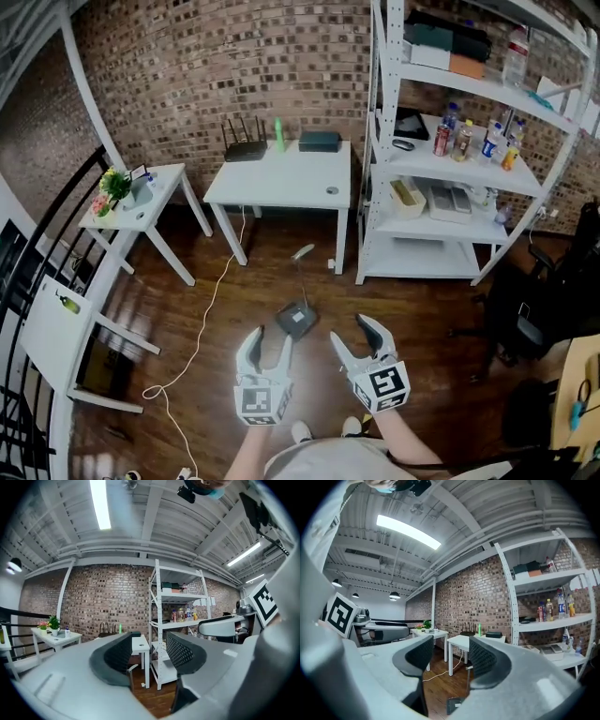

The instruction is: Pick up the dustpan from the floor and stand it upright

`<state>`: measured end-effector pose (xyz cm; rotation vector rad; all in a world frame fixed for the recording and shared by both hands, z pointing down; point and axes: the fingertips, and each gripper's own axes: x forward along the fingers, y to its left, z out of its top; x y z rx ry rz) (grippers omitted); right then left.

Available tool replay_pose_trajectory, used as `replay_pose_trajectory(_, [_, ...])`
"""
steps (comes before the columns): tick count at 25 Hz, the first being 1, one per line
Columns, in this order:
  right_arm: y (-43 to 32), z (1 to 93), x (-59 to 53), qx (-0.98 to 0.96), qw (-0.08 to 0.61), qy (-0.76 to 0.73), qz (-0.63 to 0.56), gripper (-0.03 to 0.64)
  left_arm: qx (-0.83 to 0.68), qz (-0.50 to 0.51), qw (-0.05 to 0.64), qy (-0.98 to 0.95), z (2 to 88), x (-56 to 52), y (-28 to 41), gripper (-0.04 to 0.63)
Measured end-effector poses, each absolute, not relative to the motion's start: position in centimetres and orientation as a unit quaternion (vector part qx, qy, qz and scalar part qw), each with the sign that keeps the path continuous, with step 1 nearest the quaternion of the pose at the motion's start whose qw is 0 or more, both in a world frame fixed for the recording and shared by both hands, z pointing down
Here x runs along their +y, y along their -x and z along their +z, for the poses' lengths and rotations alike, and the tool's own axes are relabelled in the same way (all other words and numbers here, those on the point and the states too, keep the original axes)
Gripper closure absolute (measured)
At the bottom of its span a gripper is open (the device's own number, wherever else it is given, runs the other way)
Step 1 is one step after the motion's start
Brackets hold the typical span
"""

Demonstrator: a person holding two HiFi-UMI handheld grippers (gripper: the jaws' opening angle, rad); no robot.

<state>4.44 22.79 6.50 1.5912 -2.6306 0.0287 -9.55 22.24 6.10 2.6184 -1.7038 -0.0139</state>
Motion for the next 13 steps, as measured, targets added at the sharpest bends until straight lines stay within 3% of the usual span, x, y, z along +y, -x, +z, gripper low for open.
replay_pose_trajectory(13, [-2.1, 6.6, 23.0, -0.847, 0.041, -0.53, 0.008, 0.403, -0.515, 0.006, 0.022, -0.857, 7.0, 21.8, 11.5, 0.353])
